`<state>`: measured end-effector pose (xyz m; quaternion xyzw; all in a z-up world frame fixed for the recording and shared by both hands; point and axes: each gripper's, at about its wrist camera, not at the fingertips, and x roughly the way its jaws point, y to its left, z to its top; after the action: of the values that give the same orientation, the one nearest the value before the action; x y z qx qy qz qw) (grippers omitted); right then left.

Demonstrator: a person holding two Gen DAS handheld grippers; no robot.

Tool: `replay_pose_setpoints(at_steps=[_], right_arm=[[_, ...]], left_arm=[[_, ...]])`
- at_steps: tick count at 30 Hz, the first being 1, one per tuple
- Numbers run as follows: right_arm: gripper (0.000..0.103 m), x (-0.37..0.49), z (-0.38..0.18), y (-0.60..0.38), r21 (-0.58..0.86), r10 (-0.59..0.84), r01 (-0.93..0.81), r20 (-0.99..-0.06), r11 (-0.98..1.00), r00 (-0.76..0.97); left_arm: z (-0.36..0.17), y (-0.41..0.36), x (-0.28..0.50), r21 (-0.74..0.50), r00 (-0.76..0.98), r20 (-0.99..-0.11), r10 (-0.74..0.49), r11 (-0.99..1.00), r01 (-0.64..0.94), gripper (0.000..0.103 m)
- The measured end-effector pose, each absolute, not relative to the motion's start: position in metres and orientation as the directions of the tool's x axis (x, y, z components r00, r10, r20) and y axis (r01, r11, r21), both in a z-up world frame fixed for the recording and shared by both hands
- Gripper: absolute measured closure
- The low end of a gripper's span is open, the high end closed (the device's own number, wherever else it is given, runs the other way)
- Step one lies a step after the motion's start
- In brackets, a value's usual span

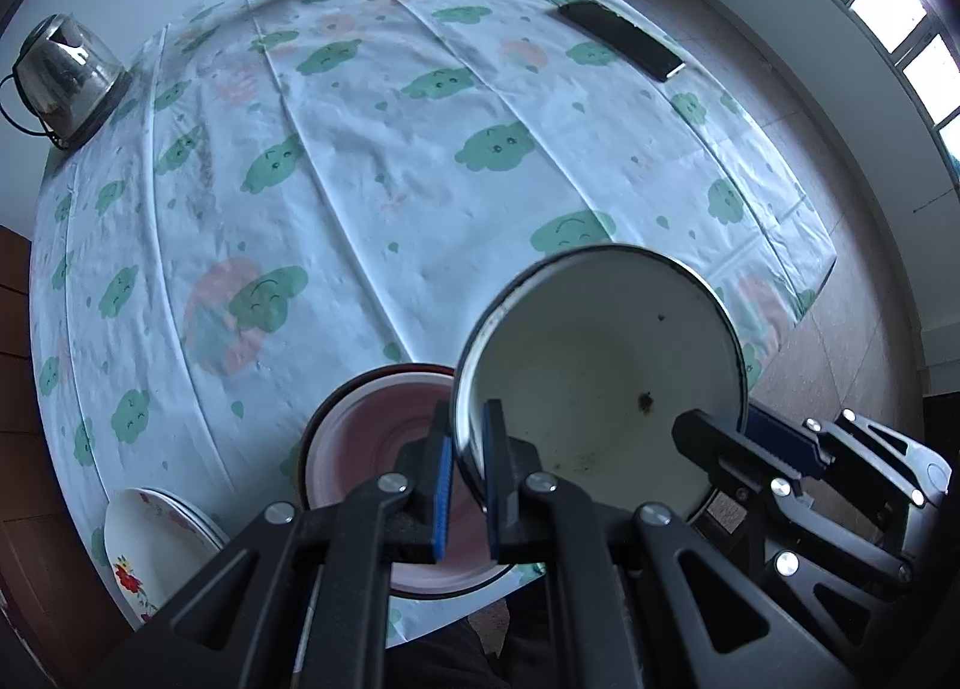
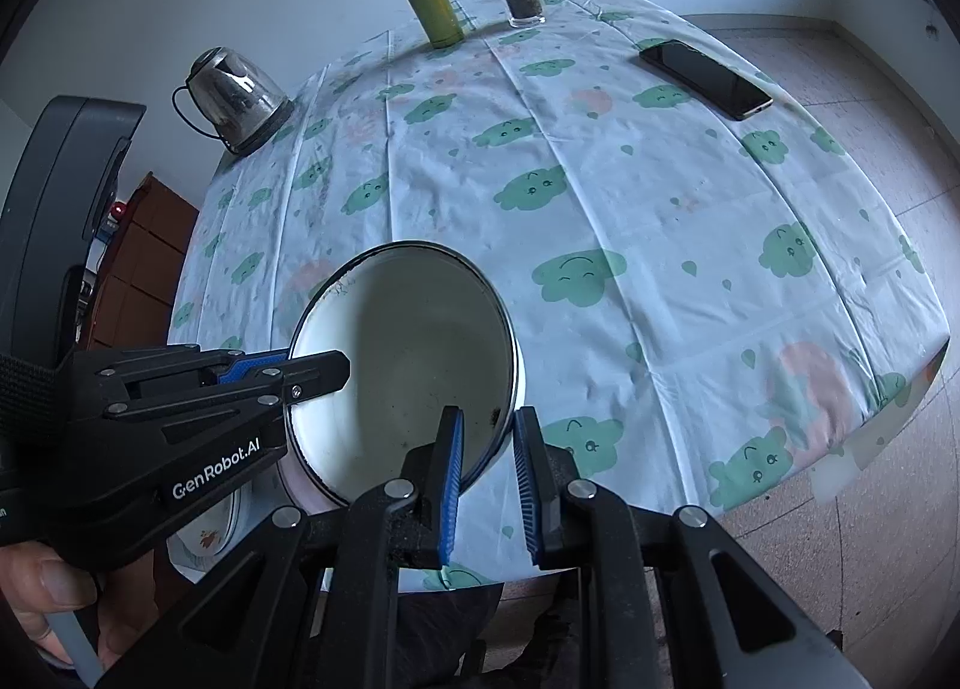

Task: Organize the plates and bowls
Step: 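Lift the white enamel bowl and carry it over the nested red bowls, then lower the white enamel bowl into the pink-red bowl with the left tool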

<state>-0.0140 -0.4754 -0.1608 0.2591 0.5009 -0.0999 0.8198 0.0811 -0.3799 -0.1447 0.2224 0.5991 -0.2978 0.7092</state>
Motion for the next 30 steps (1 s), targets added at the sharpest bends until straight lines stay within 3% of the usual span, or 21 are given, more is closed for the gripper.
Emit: replay_pose_setpoints(at_steps=[30], right_arm=[[0.084,0.006,-0.155,-0.443,0.336,0.147,0.339,-0.867,0.879,0.477]], left_arm=[[-0.141,-0.335,0.093,-0.059,0.108,-0.982,-0.157,0.788,0.612,0.098]])
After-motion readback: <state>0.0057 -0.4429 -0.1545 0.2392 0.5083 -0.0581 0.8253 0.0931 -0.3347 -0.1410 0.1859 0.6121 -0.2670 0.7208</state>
